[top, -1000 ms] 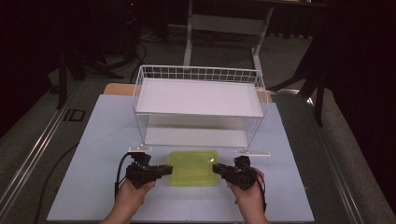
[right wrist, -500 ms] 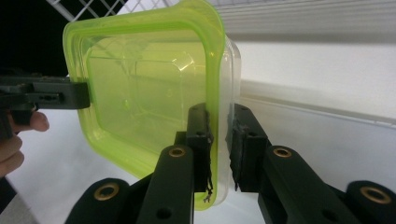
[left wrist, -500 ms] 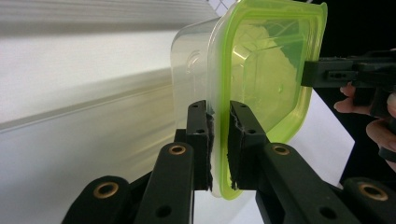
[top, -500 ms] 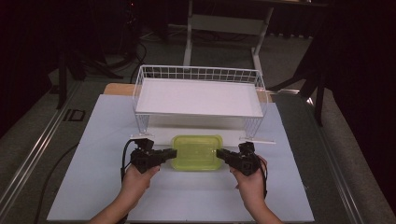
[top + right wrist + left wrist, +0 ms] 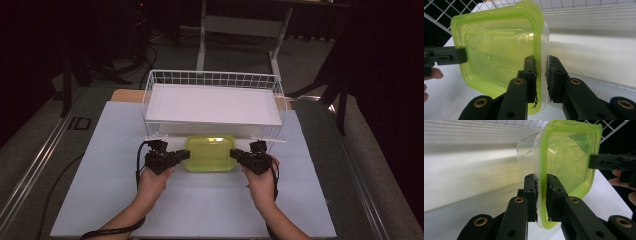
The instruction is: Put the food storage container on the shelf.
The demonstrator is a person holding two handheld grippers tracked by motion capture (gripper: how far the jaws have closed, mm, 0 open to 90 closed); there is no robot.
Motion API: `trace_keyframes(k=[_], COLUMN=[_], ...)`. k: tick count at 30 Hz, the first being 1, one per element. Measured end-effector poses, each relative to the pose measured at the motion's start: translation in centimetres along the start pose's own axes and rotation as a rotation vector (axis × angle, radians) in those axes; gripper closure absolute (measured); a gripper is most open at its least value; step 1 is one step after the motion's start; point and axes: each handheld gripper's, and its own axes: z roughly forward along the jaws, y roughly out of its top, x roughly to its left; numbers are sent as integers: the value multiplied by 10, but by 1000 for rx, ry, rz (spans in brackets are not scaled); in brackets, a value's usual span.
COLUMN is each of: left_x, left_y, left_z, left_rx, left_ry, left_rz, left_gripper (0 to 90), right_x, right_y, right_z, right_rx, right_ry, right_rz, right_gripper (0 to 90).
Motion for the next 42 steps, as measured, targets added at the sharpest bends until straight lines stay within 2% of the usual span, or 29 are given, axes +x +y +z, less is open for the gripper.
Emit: trace_keyframes(k=[7,12,13,16,22,23,25,26,30,31,35,39,40,42], left_x=[9,10,11,15,21,23,24,24,25,25,28,34,35,35], left_y=[7,12,14,16,14,14,15,15,16,15,11,8,8,8], left_z=[7,12,16,21,32,34,36,37,39,39,46,49,50,51], left_rx=[3,-15,-4,1,11,28,16,15,-1,-8,-11,-47,-52,-59], left_ry=[14,34,36,27,45,44,32,29,29,24,44,38,36,48], left_rz=[-16,10,5,-3,-24,-24,-35,-42,-38,-44,-12,-35,-33,-16], left_gripper=[807,806,806,805,803,803,801,801,795,791,726,685,672,652], right_x=[-1,-5,-8,-11,-16,-16,-18,-20,-24,-24,-23,-29,-29,-31], right_y=[5,5,6,7,8,7,7,7,7,7,9,8,7,7], right_z=[10,15,18,20,28,29,32,33,36,36,40,46,47,48], right_rx=[-12,-19,-14,-15,0,0,7,6,7,5,6,-32,-23,-33], right_ry=[-14,-16,-20,-24,-47,-50,-56,-47,-41,-43,-73,-83,-72,-64], right_rz=[-1,16,35,38,39,41,42,66,92,89,72,43,77,89], right_gripper=[793,793,793,793,792,792,792,791,784,777,737,711,709,701])
